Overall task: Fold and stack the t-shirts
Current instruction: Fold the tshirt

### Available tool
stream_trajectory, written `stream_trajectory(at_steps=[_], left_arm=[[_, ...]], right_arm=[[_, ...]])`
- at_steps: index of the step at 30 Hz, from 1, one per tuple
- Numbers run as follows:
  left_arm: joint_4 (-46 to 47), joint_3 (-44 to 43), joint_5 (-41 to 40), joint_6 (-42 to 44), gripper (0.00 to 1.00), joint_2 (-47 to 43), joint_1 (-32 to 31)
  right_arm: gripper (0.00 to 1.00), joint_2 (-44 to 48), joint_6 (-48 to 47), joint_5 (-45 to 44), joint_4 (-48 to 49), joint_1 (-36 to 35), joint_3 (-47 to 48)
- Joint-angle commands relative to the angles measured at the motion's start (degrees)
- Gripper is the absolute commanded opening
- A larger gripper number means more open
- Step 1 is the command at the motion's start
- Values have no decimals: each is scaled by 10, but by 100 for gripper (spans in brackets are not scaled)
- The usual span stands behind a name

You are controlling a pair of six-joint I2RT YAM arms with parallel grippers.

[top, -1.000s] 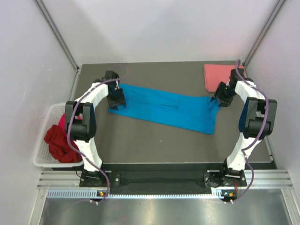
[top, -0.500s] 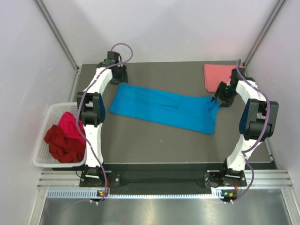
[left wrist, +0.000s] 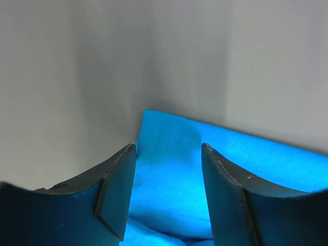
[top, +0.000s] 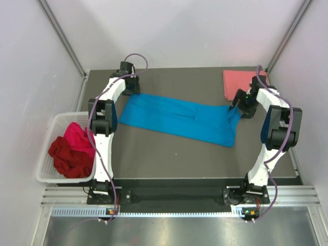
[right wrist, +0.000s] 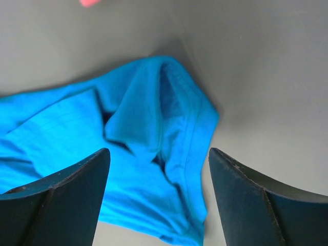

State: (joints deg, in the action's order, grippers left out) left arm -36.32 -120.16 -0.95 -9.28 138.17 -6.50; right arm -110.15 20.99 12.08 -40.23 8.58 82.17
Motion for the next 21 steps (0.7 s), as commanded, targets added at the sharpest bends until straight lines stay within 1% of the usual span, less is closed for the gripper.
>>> stream_trajectory(at_steps=[1,3,6,10,11,14,15,19,21], left_arm=[[22,6,7,1,57,0,3],[22,18,29,-11,53,0,4],[22,27,30,-16,50,0,4],[22,34,49,-33,42,-2,7],[22,35,49,-38,37,-3,7],[19,46,43,-46,27,-10,7],[18,53,39,-49,25,-12,8],[4,70,36,-66,13,-26,8],[-5,74,42,-71,9,-30,8]], right_arm=[[77,-21,-11,-7,33,7,17],[76,-35,-21,-11,44,6,29],[75,-50,-31,-20,44,2,58],[74,-72,-43,-28,44,2,81],[73,-76,-46,-25,41,2,85],[71,-89,-56,-8,44,-1,92],[70,-93,-58,8,46,-4,90],[60,-94,-57,38,64,-15,72],[60,-90,-53,51,76,-19,60]])
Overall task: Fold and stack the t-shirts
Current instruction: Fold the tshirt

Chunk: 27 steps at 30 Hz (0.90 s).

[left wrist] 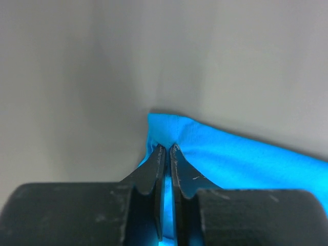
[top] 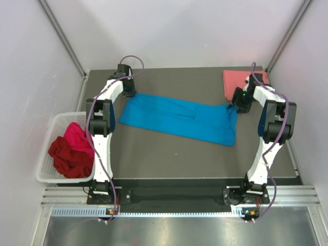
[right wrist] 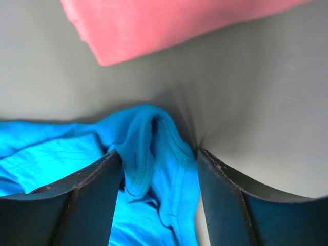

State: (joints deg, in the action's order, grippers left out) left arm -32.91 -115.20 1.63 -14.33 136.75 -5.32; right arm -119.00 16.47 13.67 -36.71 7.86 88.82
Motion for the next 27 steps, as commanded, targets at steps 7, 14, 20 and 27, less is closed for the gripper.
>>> stream_trajectory(at_steps=[7,14,20,27], left_arm=[[-64,48,14,-31,2,-38,-4],[-80,70,-9,-40,0,-54,-3],[-88,74,-11,-49,0,-66,-3],[-100,82,-42,-68,0,-99,-3]], right_arm=[[67,14,-16,25,20,-10,-17],[43,3,-28,49,34,-7,0],[10,15,-3,91,73,-19,7],[0,33,6,71,89,-70,41]])
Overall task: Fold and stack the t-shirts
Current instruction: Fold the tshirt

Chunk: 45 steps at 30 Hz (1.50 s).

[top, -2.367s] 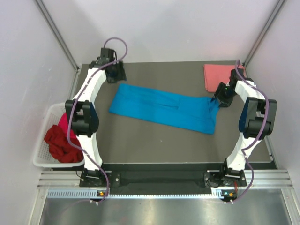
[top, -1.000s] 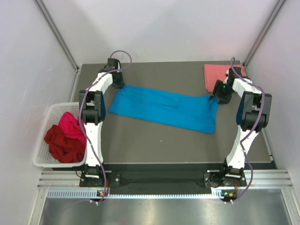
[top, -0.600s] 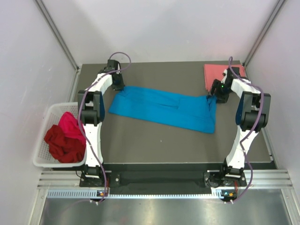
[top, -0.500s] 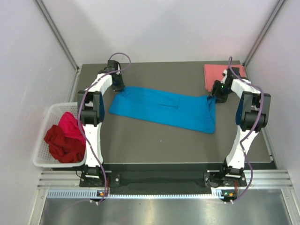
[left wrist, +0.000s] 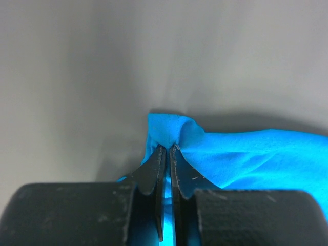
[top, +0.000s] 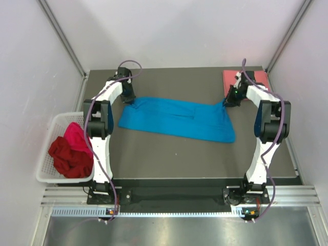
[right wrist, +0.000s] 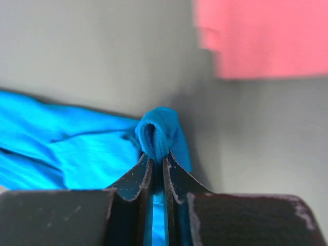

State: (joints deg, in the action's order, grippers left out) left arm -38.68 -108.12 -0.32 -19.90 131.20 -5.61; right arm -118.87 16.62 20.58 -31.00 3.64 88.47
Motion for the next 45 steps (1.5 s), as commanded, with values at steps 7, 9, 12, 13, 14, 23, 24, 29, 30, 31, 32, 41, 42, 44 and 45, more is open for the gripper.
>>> stream_trajectory(at_steps=[7,9,12,13,14,23,24,29,30,31,32,41,42,44,45], left_arm=[[-98,25,-28,-53,0,-67,-2],[-100,61,-30,-56,0,-94,-5],[-99,115,-28,-47,0,-131,-14],[-109,126,-33,-43,0,-140,-19],[-115,148,-37,-43,0,-149,-28],[-122,374,-50,-85,0,-306,-94],[-126,395,-51,-90,0,-333,-97],[-136,524,-20,-134,0,-428,-117],[-140,539,-13,-145,0,-460,-124],[-141,553,-4,-166,0,-476,-130],[-140,577,24,-177,0,-491,-145],[-146,572,24,-226,10,-557,-191],[-160,552,6,-219,13,-542,-190],[-193,489,-67,-194,23,-510,-186],[-204,469,-82,-184,25,-498,-180]], right_arm=[[0,-44,7,-2,23,-60,171],[0,-77,10,-6,24,-68,217],[0,-120,21,-4,44,-77,270],[0,-130,31,-1,54,-78,281],[0,-139,36,1,75,-80,298],[2,-239,75,-8,184,-125,398],[3,-257,89,-9,201,-132,409],[6,-300,139,-11,257,-150,449],[6,-313,152,-12,265,-155,454],[8,-319,157,-14,277,-158,459],[9,-326,162,-15,285,-159,467],[32,-342,208,1,286,-167,484],[34,-331,201,6,263,-167,483],[47,-316,190,5,228,-166,484],[50,-299,180,7,196,-166,484]])
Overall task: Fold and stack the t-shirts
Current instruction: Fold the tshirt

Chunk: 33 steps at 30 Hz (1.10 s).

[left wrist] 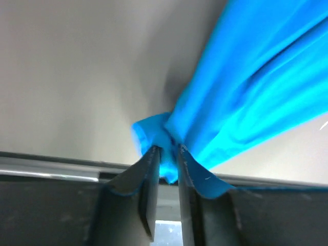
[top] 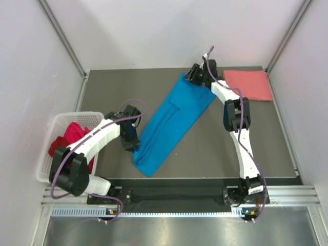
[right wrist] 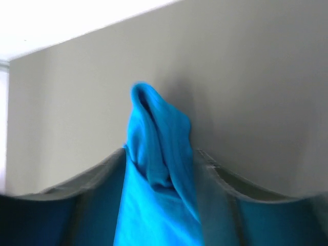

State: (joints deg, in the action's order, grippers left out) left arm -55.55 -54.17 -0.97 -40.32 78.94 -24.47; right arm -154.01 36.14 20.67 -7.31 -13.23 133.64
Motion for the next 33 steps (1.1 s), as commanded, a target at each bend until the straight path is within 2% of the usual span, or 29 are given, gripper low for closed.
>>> stream_trajectory(at_steps=[1,3,4,7,10,11,14,17,22,24,28,33], left_arm=[[-40,-107,-93,38,26,34,23],[-50,-137,-99,53,26,55,46],[-53,-159,-98,67,27,60,70],[-61,-179,-92,84,33,63,104],[-51,-187,-86,103,43,55,131],[-50,-188,-70,108,47,54,134],[-45,-191,-42,128,48,62,137],[-38,-188,-38,136,47,59,137],[-39,-190,-34,141,45,46,138],[-43,-189,-34,144,45,35,139],[-38,-177,-38,147,45,11,142],[-24,-164,-14,133,45,-17,143]], right_arm=[[57,61,-19,10,-60,4,33],[65,93,-37,10,-100,11,32],[71,106,-43,10,-149,14,33],[77,174,-77,-6,-244,20,17],[84,274,-118,-28,-281,14,-68],[84,301,-127,-36,-303,10,-122],[85,396,-146,-34,-324,-11,-252],[83,497,-127,24,-289,-42,-425],[75,648,-36,68,-168,-174,-666],[74,695,25,62,-128,-241,-715],[67,739,167,40,72,-340,-834],[57,696,342,-16,242,-445,-916]])
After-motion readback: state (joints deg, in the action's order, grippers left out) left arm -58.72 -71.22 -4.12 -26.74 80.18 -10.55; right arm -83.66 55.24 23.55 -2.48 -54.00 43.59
